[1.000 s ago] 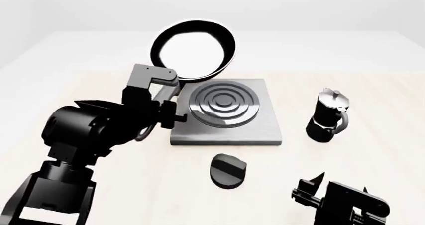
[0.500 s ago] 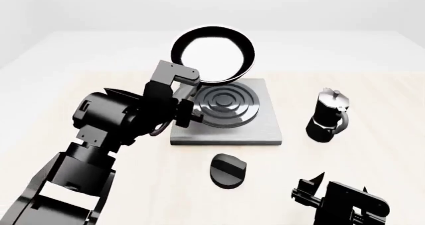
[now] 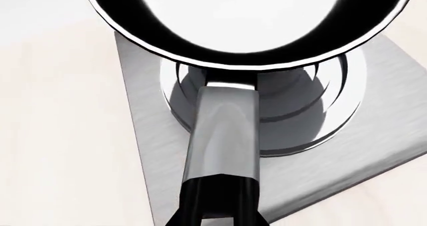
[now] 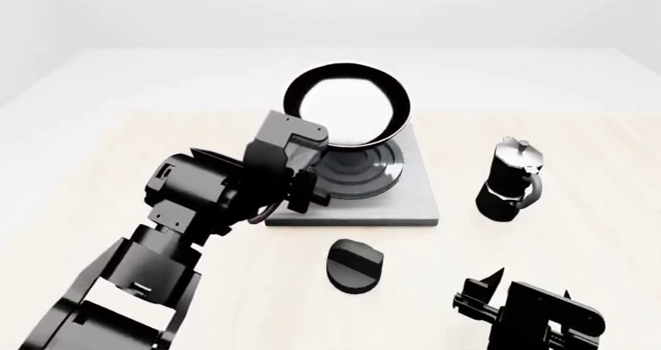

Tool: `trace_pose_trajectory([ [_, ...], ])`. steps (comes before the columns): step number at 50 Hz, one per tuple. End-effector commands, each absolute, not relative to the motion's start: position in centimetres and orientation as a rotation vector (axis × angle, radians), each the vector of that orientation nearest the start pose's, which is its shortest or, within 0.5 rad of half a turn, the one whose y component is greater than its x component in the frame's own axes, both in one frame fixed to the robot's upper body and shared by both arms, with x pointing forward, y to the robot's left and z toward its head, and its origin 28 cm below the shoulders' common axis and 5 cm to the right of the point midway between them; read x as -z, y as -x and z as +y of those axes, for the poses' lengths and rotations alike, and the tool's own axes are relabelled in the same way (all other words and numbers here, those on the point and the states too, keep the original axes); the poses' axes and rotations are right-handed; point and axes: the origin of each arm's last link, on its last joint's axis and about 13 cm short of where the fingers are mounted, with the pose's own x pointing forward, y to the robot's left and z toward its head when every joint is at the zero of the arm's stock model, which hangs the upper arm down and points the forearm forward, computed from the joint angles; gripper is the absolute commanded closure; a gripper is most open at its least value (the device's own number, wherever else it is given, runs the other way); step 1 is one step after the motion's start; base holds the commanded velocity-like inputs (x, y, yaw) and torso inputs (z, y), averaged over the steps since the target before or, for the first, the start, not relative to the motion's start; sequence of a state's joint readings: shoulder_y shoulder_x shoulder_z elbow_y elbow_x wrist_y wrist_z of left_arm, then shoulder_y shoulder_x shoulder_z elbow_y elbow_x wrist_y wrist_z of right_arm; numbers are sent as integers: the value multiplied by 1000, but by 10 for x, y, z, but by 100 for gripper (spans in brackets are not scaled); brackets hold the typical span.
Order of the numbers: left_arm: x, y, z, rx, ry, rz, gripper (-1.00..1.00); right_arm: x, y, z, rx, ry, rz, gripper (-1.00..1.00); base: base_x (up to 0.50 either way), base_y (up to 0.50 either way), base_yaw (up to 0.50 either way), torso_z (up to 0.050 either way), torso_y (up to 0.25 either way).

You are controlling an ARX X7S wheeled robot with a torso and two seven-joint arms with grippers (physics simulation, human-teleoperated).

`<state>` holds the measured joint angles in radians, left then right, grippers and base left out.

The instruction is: Turn on the stove and put the frying pan on it.

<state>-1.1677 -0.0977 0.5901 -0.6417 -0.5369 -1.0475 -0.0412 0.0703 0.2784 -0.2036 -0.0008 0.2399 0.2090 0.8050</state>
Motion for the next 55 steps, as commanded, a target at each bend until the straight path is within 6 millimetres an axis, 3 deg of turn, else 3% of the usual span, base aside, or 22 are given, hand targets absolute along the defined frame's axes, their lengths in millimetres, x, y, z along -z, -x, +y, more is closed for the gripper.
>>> trace_pose_trajectory([
  [1, -180, -381, 166, 357, -219, 604, 100, -13, -218, -126, 612, 136, 152, -100, 0, 0, 0, 0, 0],
  [55, -145, -380, 169, 364, -205, 653, 100, -12, -217, -126, 612, 136, 152, -100, 0, 0, 0, 1, 2],
])
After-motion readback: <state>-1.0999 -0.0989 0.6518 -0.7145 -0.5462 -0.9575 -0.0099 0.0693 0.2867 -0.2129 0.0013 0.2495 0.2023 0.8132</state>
